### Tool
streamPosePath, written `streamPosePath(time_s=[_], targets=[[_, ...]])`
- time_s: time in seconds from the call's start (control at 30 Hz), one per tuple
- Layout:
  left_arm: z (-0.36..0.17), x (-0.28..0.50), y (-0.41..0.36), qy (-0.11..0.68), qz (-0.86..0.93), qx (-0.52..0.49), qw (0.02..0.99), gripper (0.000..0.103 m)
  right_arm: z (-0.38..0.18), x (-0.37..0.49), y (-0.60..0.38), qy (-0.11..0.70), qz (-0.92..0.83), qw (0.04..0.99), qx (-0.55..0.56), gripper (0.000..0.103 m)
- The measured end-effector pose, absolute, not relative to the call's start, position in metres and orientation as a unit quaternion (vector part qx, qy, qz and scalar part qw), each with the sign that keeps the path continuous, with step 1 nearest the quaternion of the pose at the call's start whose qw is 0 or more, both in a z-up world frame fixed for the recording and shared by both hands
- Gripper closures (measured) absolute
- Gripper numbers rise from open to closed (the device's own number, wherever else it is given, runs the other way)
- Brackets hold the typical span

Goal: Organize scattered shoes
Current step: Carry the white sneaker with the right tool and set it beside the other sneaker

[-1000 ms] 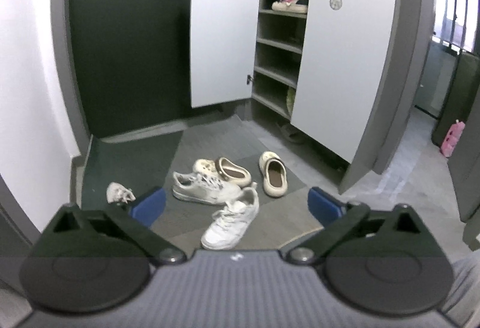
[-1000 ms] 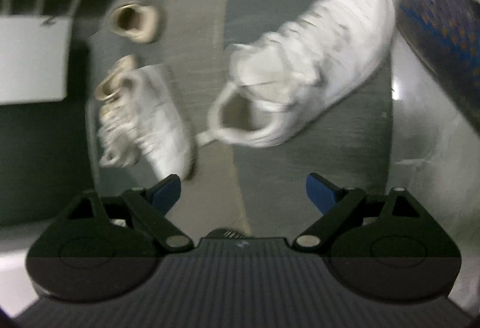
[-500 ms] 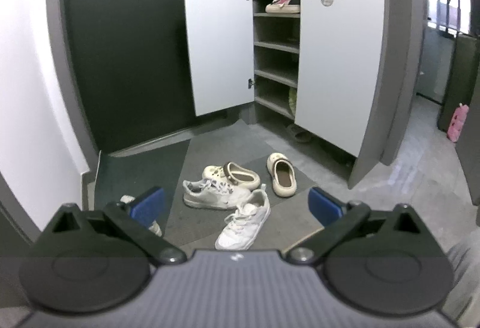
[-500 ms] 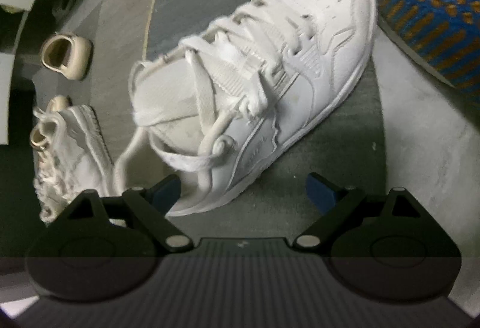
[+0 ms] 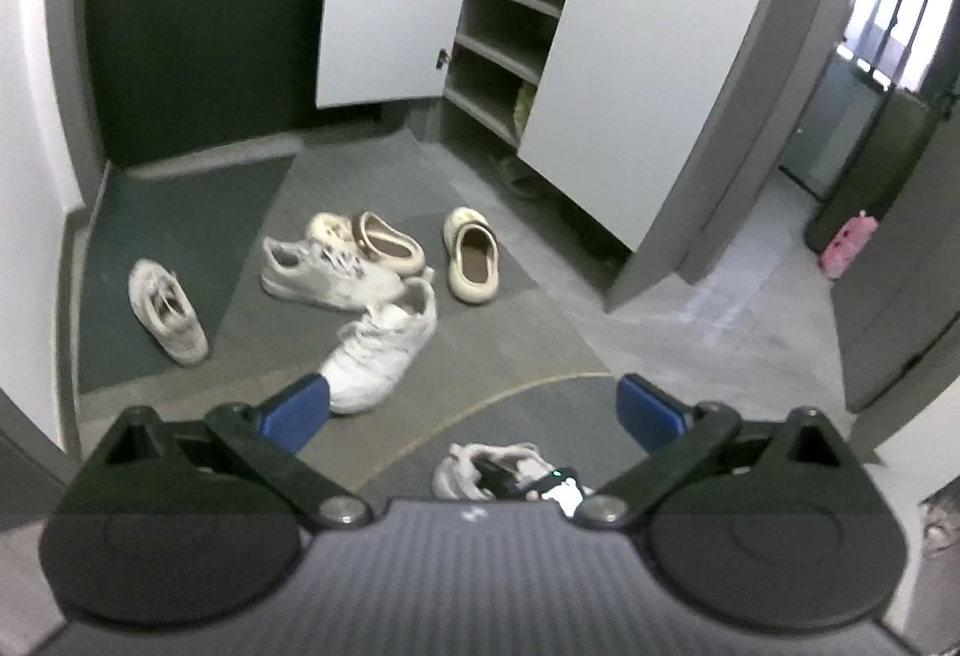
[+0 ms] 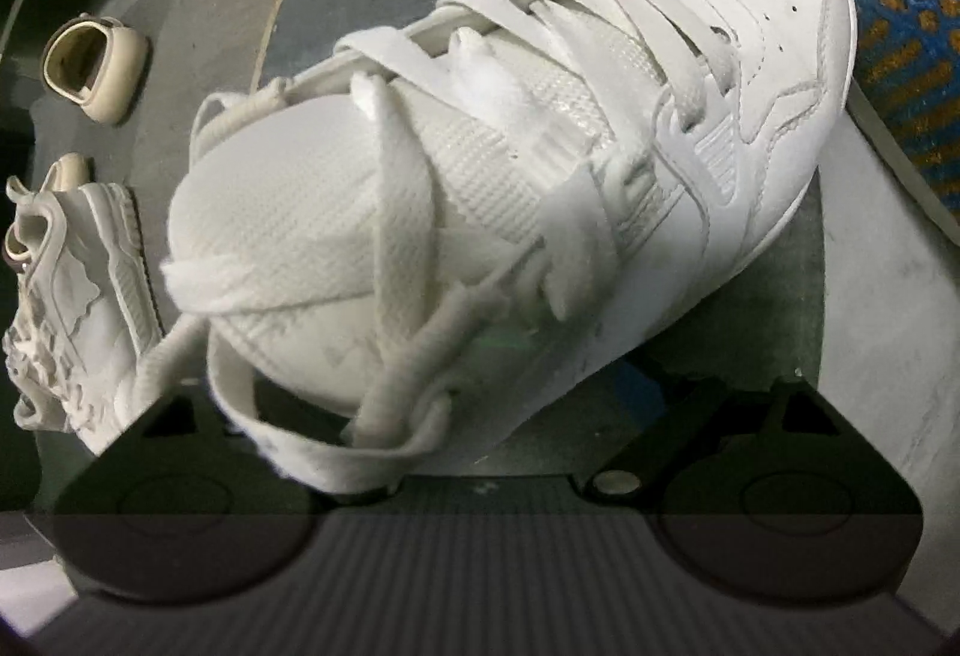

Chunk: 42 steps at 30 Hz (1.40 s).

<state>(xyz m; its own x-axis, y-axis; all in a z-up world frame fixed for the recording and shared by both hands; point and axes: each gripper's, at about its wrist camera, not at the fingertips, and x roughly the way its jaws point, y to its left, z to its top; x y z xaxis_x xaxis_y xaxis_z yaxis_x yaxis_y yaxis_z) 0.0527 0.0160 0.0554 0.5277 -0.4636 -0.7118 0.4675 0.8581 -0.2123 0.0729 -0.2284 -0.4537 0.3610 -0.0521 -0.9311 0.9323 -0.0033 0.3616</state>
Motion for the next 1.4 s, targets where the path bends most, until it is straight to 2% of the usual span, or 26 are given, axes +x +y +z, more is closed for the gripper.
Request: streamPosePath(time_s=[0.1,0.23,0.27,0.33,0.4,0.53,0.67,0.8,1.07,1.27,1.4], targets=[[0.054,0.056,0.019,0.409,-0.261,-0.01,0.875,0.0,-0.447,0.067,-0.225,0.382,-0.421,0.603,0.56,0.033],[0.053,0.056,0.018,0.406,-0.258,-0.016,0.877,0.0,-0.436,0.06,-0.22,0.382,-0.431,0.622,0.531,0.041],[0.053,0.055,0.016,0.405,-0.264,-0.015,0.875,0.0,-0.433,0.058,-0.219,0.382,-0.433,0.626,0.524,0.048],[0.054,0.054,0.011,0.404,-0.275,-0.012,0.872,0.0,-0.424,0.055,-0.219,0.378,-0.43,0.65,0.5,0.05],[0.053,0.052,0.008,0.406,-0.287,-0.014,0.867,0.0,-0.413,0.052,-0.221,0.372,-0.42,0.681,0.471,0.063],[0.052,0.051,0.003,0.422,-0.315,-0.034,0.85,0.0,-0.396,0.058,-0.215,0.371,-0.369,0.731,0.438,0.065],[0.052,0.05,0.001,0.407,-0.298,-0.01,0.864,0.0,-0.38,0.063,-0.209,0.368,-0.315,0.777,0.402,0.074],[0.056,0.061,0.009,0.401,-0.269,-0.018,0.876,0.0,-0.365,0.068,-0.204,0.364,-0.262,0.816,0.366,0.074],[0.062,0.07,0.019,0.395,-0.241,-0.025,0.886,0.0,-0.391,0.058,-0.214,0.389,-0.234,0.821,0.345,0.074],[0.064,0.076,0.011,0.399,-0.246,-0.019,0.883,0.0,-0.411,0.042,-0.226,0.377,-0.224,0.815,0.379,0.072],[0.064,0.077,0.01,0.4,-0.247,-0.022,0.882,0.0,-0.406,0.053,-0.217,0.403,-0.223,0.824,0.33,0.071]])
